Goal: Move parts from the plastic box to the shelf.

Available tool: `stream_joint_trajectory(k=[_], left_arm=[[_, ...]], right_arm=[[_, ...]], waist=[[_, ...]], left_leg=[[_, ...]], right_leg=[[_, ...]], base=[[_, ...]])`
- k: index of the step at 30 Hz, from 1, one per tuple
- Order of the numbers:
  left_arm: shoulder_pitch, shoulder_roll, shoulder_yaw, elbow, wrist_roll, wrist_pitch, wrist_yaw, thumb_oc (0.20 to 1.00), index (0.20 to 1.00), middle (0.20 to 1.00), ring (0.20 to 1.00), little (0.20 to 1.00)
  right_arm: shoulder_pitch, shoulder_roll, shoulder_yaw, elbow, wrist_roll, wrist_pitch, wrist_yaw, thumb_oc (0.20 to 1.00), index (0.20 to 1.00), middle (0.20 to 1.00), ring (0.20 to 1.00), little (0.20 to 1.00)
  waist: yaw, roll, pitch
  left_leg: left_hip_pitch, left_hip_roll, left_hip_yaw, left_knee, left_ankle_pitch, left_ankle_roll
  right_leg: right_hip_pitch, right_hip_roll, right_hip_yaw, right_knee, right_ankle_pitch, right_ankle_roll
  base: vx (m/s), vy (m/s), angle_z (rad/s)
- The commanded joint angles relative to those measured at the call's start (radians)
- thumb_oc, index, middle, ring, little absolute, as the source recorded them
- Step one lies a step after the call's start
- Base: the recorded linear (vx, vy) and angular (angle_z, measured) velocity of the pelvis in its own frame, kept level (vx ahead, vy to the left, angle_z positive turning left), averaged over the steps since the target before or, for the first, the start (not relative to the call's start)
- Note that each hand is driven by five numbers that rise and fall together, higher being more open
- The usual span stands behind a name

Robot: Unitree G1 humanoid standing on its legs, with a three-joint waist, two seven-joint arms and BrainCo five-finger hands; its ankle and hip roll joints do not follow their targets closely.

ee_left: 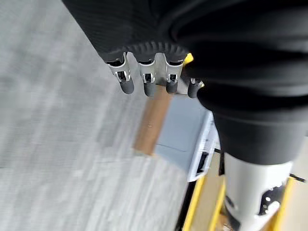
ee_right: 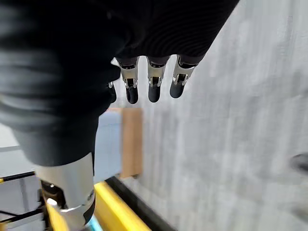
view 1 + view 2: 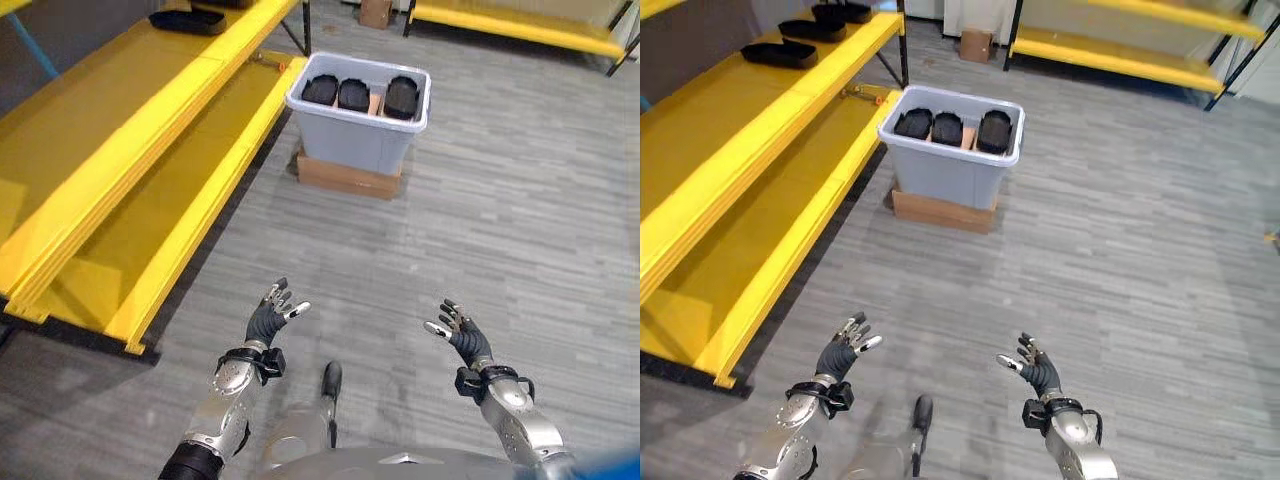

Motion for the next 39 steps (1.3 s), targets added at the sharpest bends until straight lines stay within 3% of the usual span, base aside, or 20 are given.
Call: stream_joint_trajectory(k=[1,4,5,8,9,10,11,12,13,15,17,21,26,27,28,30,32,34,36,39], left_arm=[[0.001,0.016,-0.001,-0.071,-0.012,-0.037,0.011,1.000,1.000,1.000,1.000,1.000],[-0.009,0.035,0.001,-0.078,0.001,-0.033,0.013,1.000,1.000,1.000,1.000,1.000],[-0.011,0.048,0.001,-0.085,0.013,-0.030,0.011,1.000,1.000,1.000,1.000,1.000],[-0.009,0.052,0.000,-0.087,0.025,-0.027,-0.001,1.000,1.000,1.000,1.000,1.000],[-0.008,0.048,-0.002,-0.084,0.025,-0.027,-0.007,1.000,1.000,1.000,1.000,1.000],[-0.008,0.048,-0.002,-0.083,0.025,-0.027,-0.007,1.000,1.000,1.000,1.000,1.000],[-0.008,0.044,0.002,-0.075,0.021,-0.025,-0.009,1.000,1.000,1.000,1.000,1.000],[-0.008,0.043,0.002,-0.075,0.021,-0.025,-0.009,1.000,1.000,1.000,1.000,1.000],[0.000,0.037,0.012,-0.064,0.018,-0.029,-0.014,1.000,1.000,1.000,1.000,1.000],[0.013,0.037,0.021,-0.068,0.023,-0.033,-0.023,1.000,1.000,1.000,1.000,1.000],[0.016,0.025,0.015,-0.054,0.034,-0.034,-0.034,1.000,1.000,1.000,1.000,1.000],[0.011,0.010,0.010,-0.052,0.028,-0.032,-0.029,1.000,1.000,1.000,1.000,1.000],[0.008,-0.004,0.002,-0.043,0.012,-0.033,-0.022,1.000,1.000,1.000,1.000,1.000],[0.010,-0.005,0.006,-0.047,-0.005,-0.035,-0.012,1.000,1.000,1.000,1.000,1.000],[0.009,-0.006,0.006,-0.048,-0.011,-0.036,-0.010,1.000,1.000,1.000,1.000,1.000],[0.012,-0.005,0.010,-0.054,-0.018,-0.035,-0.008,1.000,1.000,1.000,1.000,1.000],[0.015,-0.008,0.006,-0.053,-0.017,-0.032,-0.010,1.000,1.000,1.000,1.000,1.000],[0.019,-0.007,0.003,-0.050,-0.011,-0.032,-0.012,1.000,1.000,1.000,1.000,1.000],[0.016,-0.010,-0.011,-0.031,0.013,-0.033,-0.015,1.000,1.000,1.000,1.000,1.000],[0.021,-0.014,-0.010,-0.027,0.013,-0.037,-0.018,1.000,1.000,1.000,1.000,1.000]], right_arm=[[-0.027,-0.005,0.010,-0.054,0.006,-0.034,0.010,1.000,1.000,1.000,1.000,1.000],[-0.031,0.002,0.030,-0.064,0.009,-0.037,0.028,1.000,1.000,1.000,1.000,1.000],[-0.024,0.000,0.036,-0.078,0.002,-0.035,0.036,1.000,1.000,1.000,1.000,1.000],[-0.010,0.002,0.035,-0.084,-0.009,-0.030,0.038,1.000,1.000,1.000,1.000,1.000],[-0.006,-0.003,0.036,-0.087,0.006,-0.029,0.043,1.000,1.000,1.000,1.000,1.000],[-0.006,-0.003,0.037,-0.087,0.006,-0.030,0.043,1.000,1.000,1.000,1.000,1.000],[-0.009,-0.007,0.038,-0.089,0.010,-0.032,0.044,1.000,1.000,1.000,1.000,1.000],[-0.008,-0.007,0.038,-0.089,0.010,-0.032,0.044,1.000,1.000,1.000,1.000,1.000],[-0.013,-0.016,0.033,-0.087,-0.002,-0.033,0.042,1.000,1.000,1.000,1.000,1.000],[-0.020,-0.019,0.035,-0.099,-0.016,-0.029,0.042,1.000,1.000,1.000,1.000,1.000],[-0.013,-0.021,0.035,-0.103,-0.017,-0.031,0.044,1.000,1.000,1.000,1.000,1.000],[-0.011,-0.034,0.024,-0.122,-0.006,-0.039,0.045,1.000,1.000,1.000,1.000,1.000],[-0.015,-0.045,0.023,-0.111,0.011,-0.046,0.042,1.000,1.000,1.000,1.000,1.000],[-0.020,-0.057,0.024,-0.118,0.018,-0.048,0.042,1.000,1.000,1.000,1.000,1.000],[-0.023,-0.063,0.023,-0.121,0.018,-0.050,0.041,1.000,1.000,1.000,1.000,1.000],[-0.027,-0.078,0.022,-0.130,0.013,-0.050,0.038,1.000,1.000,1.000,1.000,1.000],[-0.029,-0.081,0.016,-0.126,0.012,-0.052,0.026,1.000,1.000,1.000,1.000,1.000],[-0.031,-0.081,0.009,-0.126,0.012,-0.060,0.017,1.000,1.000,1.000,1.000,1.000],[-0.021,-0.081,0.002,-0.116,-0.002,-0.065,0.004,1.000,1.000,1.000,1.000,1.000],[-0.012,-0.078,0.005,-0.119,-0.004,-0.061,0.005,1.000,1.000,1.000,1.000,1.000]], waist=[[0.023,0.022,-0.041],[0.006,0.028,-0.008],[-0.004,0.046,0.015],[-0.014,0.065,0.030],[-0.035,0.073,0.039],[-0.038,0.073,0.044],[-0.039,0.065,0.048],[-0.042,0.068,0.052],[-0.049,0.052,0.051],[-0.050,0.042,0.051],[-0.048,0.026,0.022],[-0.057,0.038,-0.017],[-0.063,0.058,-0.021],[-0.052,0.050,-0.001],[-0.045,0.041,0.015],[-0.031,0.029,0.033],[-0.019,0.019,0.041],[-0.022,0.019,0.039],[-0.025,0.057,0.039],[-0.023,0.075,0.038]], left_leg=[[-0.003,0.044,-0.020,-0.021,-0.016,-0.050],[0.042,0.027,-0.040,-0.011,-0.049,-0.023],[0.087,0.032,-0.048,-0.020,-0.065,-0.004],[0.130,0.040,-0.051,-0.029,-0.085,0.002],[0.161,0.037,-0.068,-0.035,-0.088,0.000],[0.170,0.037,-0.071,-0.039,-0.089,0.000],[0.198,0.023,-0.064,-0.048,-0.100,-0.006],[0.205,0.026,-0.068,-0.049,-0.102,-0.007],[0.247,0.016,-0.066,-0.056,-0.131,-0.024],[0.280,0.023,-0.066,-0.054,-0.162,-0.041],[0.309,0.032,-0.069,-0.050,-0.205,-0.057],[0.348,0.084,-0.076,-0.011,-0.241,-0.092],[0.314,0.132,-0.067,0.156,-0.201,-0.144],[0.232,0.125,-0.051,0.339,-0.112,-0.169],[0.177,0.111,-0.046,0.449,-0.079,-0.179],[0.104,0.107,-0.018,0.511,-0.078,-0.164],[0.034,0.088,0.010,0.450,-0.130,-0.140],[-0.004,0.111,0.055,0.290,-0.155,-0.125],[-0.042,0.145,0.128,0.033,-0.001,-0.147],[-0.010,0.150,0.139,-0.017,0.013,-0.146]], right_leg=[[-0.151,-0.071,-0.021,-0.063,0.201,0.058],[-0.275,-0.070,-0.019,0.213,0.363,0.081],[-0.330,-0.076,-0.059,0.342,0.409,0.066],[-0.410,-0.091,-0.124,0.379,0.358,0.043],[-0.486,-0.017,-0.146,0.291,0.295,0.032],[-0.478,-0.018,-0.149,0.292,0.290,0.031],[-0.506,-0.014,-0.211,0.151,0.287,0.034],[-0.496,-0.012,-0.215,0.144,0.288,0.033],[-0.483,-0.022,-0.282,-0.148,0.342,0.054],[-0.488,-0.046,-0.330,-0.283,0.404,0.081],[-0.429,-0.050,-0.323,-0.310,0.413,0.064],[-0.399,-0.043,-0.340,-0.258,0.377,0.038],[-0.354,-0.021,-0.327,-0.227,0.304,0.005],[-0.318,-0.021,-0.309,-0.235,0.294,-0.010],[-0.302,-0.028,-0.304,-0.241,0.294,-0.017],[-0.277,-0.036,-0.301,-0.264,0.284,-0.029],[-0.254,-0.050,-0.289,-0.281,0.280,-0.023],[-0.238,-0.059,-0.287,-0.300,0.278,-0.011],[-0.207,-0.028,-0.277,-0.321,0.264,-0.010],[-0.193,-0.012,-0.262,-0.313,0.248,-0.007]], base=[[0.19,0.220,-0.25],[0.15,0.216,0.21],[0.22,0.285,0.62],[0.20,0.175,0.16],[0.16,0.046,0.00],[0.32,0.076,-0.15],[0.18,0.021,0.05],[0.47,-0.013,0.25],[0.39,-0.060,0.41],[0.53,-0.124,0.32],[0.48,-0.145,0.07],[0.36,-0.139,0.25],[0.25,-0.132,-0.05],[0.17,-0.158,-0.07],[0.15,-0.172,-0.07],[0.11,-0.125,-0.22],[0.14,-0.066,-0.40],[0.17,0.014,0.16],[0.19,0.090,0.21],[0.10,0.060,-0.02]])
